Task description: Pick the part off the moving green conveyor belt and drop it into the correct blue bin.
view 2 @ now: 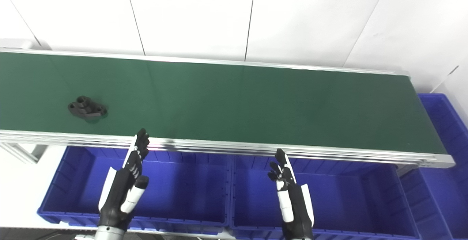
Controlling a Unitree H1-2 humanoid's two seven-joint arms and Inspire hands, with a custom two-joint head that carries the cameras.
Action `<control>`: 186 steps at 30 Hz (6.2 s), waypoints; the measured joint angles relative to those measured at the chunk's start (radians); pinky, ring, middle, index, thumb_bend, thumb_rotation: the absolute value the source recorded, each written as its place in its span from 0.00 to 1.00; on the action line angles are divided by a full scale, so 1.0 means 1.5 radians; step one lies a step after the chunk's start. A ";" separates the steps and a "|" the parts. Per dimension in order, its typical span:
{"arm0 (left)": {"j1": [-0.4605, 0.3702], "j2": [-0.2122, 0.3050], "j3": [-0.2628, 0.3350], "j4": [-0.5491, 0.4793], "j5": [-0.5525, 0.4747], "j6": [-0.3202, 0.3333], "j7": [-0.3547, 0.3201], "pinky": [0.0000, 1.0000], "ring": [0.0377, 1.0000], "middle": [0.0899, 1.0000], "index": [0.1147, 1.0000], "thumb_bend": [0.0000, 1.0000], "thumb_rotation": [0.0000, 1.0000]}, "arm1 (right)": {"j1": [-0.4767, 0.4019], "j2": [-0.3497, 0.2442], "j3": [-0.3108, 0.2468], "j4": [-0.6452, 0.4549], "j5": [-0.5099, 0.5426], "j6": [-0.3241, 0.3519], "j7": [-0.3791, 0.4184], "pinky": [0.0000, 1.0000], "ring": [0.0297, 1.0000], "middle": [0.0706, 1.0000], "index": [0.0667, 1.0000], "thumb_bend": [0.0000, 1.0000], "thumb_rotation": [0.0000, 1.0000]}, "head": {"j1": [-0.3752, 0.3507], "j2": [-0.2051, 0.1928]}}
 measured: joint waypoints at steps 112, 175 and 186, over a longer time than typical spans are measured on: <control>-0.029 -0.027 -0.074 0.035 0.019 0.014 0.014 1.00 1.00 1.00 1.00 0.82 0.92 | -0.566 0.023 0.237 0.275 -0.585 0.354 0.001 0.54 0.66 0.75 0.79 0.91 0.48 | 0.033 0.069; 0.006 -0.024 -0.088 -0.063 0.018 0.076 0.006 1.00 1.00 1.00 1.00 0.83 0.94 | -0.498 -0.062 0.309 0.257 -0.578 0.336 -0.136 0.15 0.19 0.43 0.45 0.52 0.00 | -0.022 0.102; 0.000 0.008 -0.055 -0.079 -0.041 0.082 -0.017 1.00 1.00 1.00 1.00 0.91 0.94 | -0.436 -0.128 0.307 0.086 -0.616 0.334 -0.089 0.12 0.15 0.43 0.45 0.52 0.00 | -0.147 0.119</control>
